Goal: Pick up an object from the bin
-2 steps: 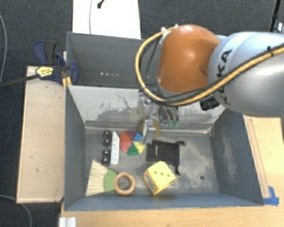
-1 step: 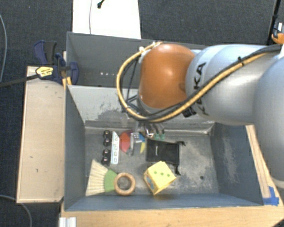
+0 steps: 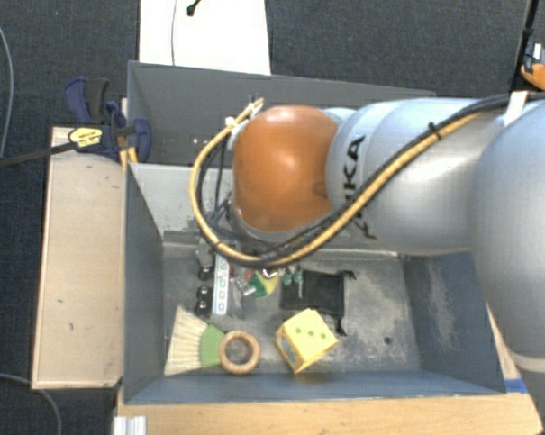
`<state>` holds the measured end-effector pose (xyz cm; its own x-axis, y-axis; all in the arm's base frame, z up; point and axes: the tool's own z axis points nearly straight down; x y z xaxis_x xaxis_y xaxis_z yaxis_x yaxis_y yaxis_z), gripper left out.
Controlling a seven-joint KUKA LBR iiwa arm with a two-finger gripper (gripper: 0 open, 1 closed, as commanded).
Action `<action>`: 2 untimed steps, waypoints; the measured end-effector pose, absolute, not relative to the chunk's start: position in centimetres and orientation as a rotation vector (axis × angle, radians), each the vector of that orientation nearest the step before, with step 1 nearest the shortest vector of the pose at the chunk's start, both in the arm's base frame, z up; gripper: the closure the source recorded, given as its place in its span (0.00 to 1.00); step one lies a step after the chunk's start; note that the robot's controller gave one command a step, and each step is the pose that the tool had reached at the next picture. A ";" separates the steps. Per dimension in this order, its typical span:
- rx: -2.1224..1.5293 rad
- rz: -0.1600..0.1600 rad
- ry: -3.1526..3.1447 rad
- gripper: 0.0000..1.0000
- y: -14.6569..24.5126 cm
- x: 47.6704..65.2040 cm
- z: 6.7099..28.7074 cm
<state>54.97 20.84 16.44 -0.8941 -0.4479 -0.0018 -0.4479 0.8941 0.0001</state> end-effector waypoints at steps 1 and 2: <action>-1.083 0.005 2.938 0.00 20.3 56.6 14.6; -1.005 0.002 2.968 0.00 20.3 58.1 7.6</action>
Offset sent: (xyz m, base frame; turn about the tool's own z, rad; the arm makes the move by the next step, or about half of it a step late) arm 0.0314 -0.0051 -0.0944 -0.1876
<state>58.14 20.25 7.63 -0.7943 -0.6074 -0.0082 -0.6074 0.7944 -0.0014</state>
